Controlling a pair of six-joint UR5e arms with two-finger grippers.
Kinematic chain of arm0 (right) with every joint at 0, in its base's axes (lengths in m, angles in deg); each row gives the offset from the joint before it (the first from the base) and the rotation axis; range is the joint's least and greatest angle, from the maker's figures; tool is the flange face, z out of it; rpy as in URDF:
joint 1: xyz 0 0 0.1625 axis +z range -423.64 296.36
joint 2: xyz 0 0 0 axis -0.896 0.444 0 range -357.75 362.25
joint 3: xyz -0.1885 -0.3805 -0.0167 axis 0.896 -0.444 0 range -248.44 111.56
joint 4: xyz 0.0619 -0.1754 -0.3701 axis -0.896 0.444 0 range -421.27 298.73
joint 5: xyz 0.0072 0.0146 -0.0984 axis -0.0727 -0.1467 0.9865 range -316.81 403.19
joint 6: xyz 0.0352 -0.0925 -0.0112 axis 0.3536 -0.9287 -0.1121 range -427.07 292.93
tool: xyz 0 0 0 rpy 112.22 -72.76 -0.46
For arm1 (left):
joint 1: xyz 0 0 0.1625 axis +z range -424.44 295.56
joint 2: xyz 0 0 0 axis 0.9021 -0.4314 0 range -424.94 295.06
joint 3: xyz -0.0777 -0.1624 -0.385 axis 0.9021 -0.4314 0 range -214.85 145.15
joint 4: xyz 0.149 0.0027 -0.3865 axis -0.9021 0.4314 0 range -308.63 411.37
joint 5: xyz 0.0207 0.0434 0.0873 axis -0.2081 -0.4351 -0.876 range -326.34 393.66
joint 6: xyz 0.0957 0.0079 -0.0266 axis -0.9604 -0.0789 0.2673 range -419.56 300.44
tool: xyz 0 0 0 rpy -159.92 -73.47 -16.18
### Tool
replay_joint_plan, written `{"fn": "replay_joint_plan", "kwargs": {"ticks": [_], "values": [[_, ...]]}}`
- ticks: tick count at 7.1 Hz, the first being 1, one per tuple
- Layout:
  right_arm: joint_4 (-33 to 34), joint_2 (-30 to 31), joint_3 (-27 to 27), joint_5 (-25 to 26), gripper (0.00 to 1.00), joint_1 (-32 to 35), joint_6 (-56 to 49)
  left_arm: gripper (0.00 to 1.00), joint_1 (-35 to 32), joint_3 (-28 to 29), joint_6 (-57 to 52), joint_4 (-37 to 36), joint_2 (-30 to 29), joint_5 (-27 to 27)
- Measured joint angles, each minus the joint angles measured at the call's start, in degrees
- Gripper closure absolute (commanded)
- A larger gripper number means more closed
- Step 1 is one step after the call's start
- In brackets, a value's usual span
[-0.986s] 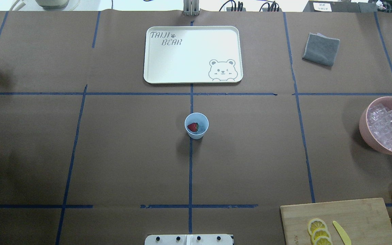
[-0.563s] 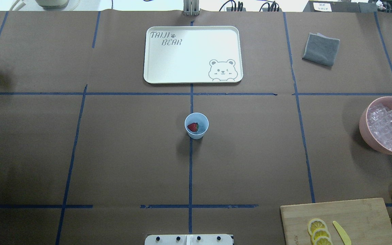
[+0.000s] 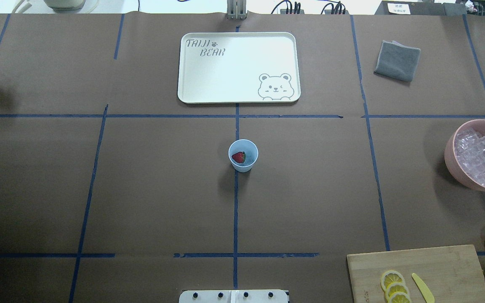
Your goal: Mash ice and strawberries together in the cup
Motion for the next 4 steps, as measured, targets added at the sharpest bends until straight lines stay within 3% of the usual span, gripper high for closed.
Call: {"fn": "replay_joint_plan", "kwargs": {"ticks": [4], "values": [[0.04,0.1,-0.51,0.12,0.01,0.0,0.47,0.0,-0.35,-0.12,0.21,0.15,-0.21,-2.53]]}}
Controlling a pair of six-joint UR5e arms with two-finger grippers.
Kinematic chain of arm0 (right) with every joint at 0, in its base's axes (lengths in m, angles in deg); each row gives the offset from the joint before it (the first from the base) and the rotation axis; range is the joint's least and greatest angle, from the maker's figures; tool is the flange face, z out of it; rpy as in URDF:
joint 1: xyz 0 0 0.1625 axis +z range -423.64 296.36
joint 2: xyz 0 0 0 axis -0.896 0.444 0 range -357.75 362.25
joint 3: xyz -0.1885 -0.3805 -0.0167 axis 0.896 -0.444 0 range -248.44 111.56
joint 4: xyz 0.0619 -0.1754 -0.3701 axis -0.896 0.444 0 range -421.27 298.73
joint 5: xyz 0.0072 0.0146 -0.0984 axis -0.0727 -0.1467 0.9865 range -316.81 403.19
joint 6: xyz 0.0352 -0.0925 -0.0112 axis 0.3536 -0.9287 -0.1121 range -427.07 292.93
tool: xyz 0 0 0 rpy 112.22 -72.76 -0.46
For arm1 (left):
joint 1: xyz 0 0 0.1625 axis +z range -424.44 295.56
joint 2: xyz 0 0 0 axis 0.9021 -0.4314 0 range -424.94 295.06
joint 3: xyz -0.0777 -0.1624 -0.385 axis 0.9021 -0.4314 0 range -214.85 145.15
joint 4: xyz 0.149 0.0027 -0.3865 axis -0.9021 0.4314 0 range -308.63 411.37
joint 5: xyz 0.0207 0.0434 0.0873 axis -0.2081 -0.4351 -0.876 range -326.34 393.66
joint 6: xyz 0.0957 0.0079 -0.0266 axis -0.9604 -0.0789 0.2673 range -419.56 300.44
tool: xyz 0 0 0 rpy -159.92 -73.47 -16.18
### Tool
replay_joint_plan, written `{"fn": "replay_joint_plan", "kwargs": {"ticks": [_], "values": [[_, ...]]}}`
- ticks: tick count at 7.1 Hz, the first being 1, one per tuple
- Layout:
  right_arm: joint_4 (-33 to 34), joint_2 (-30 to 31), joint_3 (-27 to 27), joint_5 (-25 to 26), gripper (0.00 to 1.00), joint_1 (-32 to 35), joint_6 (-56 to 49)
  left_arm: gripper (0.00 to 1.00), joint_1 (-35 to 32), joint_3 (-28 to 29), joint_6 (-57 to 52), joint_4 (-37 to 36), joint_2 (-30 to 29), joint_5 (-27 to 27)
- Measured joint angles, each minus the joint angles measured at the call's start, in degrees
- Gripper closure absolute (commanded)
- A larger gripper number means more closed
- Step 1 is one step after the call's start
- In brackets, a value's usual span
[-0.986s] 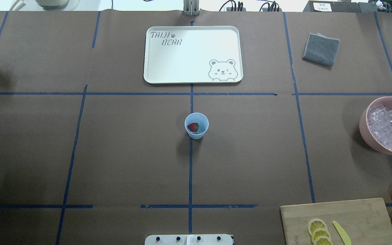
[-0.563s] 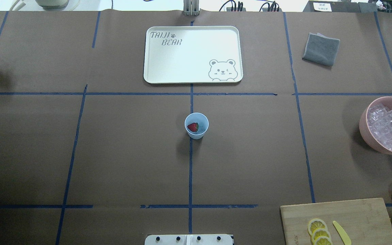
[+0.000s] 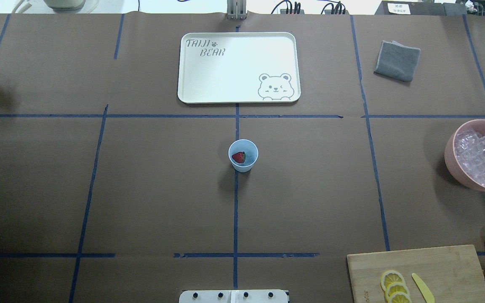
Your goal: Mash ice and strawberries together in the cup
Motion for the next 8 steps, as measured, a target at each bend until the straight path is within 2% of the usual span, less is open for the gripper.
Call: {"fn": "replay_joint_plan", "kwargs": {"ticks": [8], "values": [[0.15,0.31,-0.63,-2.57,0.01,0.08,0.14,0.0,0.01,0.16,0.11,0.14,-0.12,0.04]]}}
